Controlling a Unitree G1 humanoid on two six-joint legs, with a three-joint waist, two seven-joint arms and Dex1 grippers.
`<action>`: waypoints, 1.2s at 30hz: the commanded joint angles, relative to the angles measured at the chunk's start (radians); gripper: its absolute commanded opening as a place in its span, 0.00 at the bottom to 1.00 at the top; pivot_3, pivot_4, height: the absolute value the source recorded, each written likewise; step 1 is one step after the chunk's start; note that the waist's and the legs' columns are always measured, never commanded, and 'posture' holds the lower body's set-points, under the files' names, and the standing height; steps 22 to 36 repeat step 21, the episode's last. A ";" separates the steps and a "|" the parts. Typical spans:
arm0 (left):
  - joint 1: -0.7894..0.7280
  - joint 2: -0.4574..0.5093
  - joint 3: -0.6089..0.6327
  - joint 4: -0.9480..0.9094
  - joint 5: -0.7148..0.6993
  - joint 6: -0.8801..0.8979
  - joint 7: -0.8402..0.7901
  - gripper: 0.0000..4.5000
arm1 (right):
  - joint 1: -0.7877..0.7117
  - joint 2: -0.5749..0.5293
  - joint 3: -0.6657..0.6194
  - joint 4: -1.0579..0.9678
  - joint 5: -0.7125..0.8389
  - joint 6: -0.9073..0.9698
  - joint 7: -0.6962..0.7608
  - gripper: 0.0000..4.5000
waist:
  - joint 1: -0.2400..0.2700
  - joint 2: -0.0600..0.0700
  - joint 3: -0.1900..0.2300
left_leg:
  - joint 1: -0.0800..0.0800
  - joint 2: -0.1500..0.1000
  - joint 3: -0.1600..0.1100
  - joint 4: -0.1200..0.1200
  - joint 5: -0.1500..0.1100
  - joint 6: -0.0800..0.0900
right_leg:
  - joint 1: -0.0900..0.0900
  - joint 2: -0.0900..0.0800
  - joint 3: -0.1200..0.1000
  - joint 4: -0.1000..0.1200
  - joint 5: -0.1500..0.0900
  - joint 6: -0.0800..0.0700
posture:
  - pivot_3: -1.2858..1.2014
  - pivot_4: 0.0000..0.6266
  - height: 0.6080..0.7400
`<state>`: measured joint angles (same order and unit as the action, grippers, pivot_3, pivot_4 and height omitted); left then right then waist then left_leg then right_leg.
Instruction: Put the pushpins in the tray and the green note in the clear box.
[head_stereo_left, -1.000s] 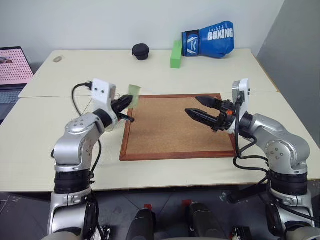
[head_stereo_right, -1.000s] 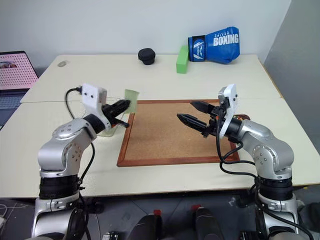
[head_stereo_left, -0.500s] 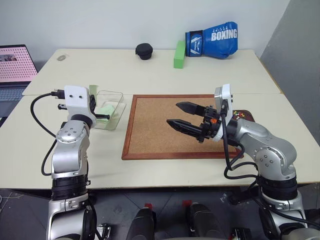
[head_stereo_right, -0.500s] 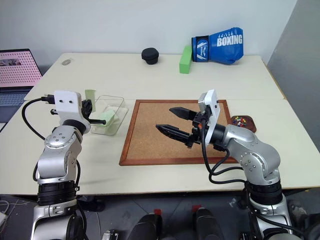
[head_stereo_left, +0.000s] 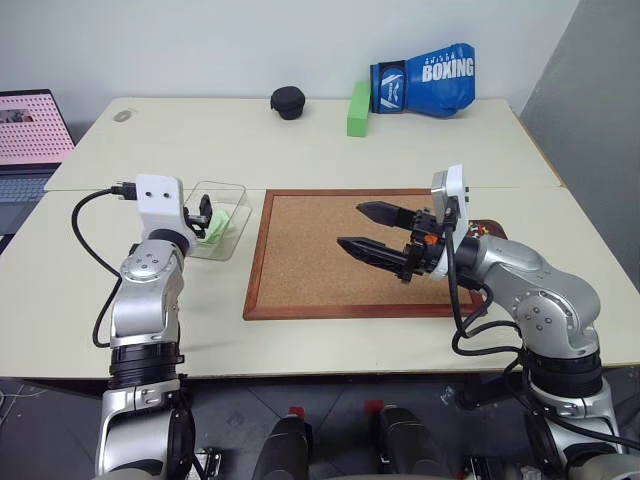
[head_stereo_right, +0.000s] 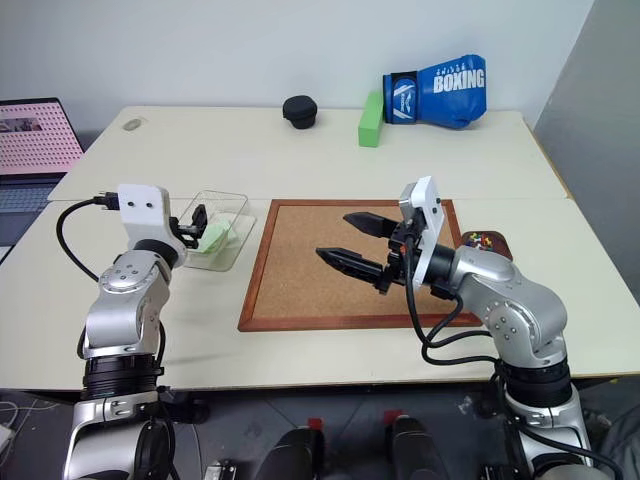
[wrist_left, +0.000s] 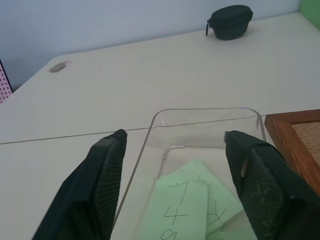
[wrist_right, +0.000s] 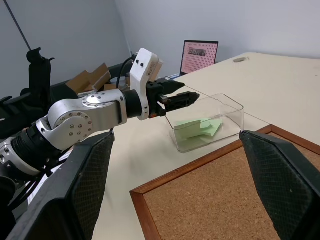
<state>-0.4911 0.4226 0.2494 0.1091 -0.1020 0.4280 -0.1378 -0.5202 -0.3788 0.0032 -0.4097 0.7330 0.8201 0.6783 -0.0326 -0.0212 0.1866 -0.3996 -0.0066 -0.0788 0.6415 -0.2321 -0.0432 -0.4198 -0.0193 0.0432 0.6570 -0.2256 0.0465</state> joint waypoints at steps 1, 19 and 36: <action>-0.009 -0.005 -0.024 -0.083 -0.017 -0.026 -0.036 0.94 | -0.004 -0.012 -0.002 -0.013 -0.027 -0.032 -0.025 0.94 | 0.000 0.000 0.000 | 0.000 0.000 0.000 0.000 0.000 0.000 | 0.000 0.000 0.000 0.000 0.000 0.000 | 0.52 0.24 1.00; 0.282 -0.316 -0.201 -0.403 -0.049 0.114 0.059 0.99 | 0.224 0.169 0.062 0.058 -0.537 -0.309 -0.513 0.94 | -0.001 0.000 0.000 | 0.001 0.000 0.001 -0.001 0.000 0.000 | 0.000 0.000 0.001 0.000 0.000 0.000 | 0.52 0.24 1.00; 0.299 -0.316 -0.201 -0.401 -0.044 0.106 0.060 0.99 | 0.243 0.179 0.070 0.057 -0.561 -0.311 -0.530 0.94 | 0.000 0.000 0.000 | 0.000 0.000 0.001 0.000 0.000 0.000 | 0.000 0.000 0.001 0.000 0.000 0.000 | 0.52 0.24 1.00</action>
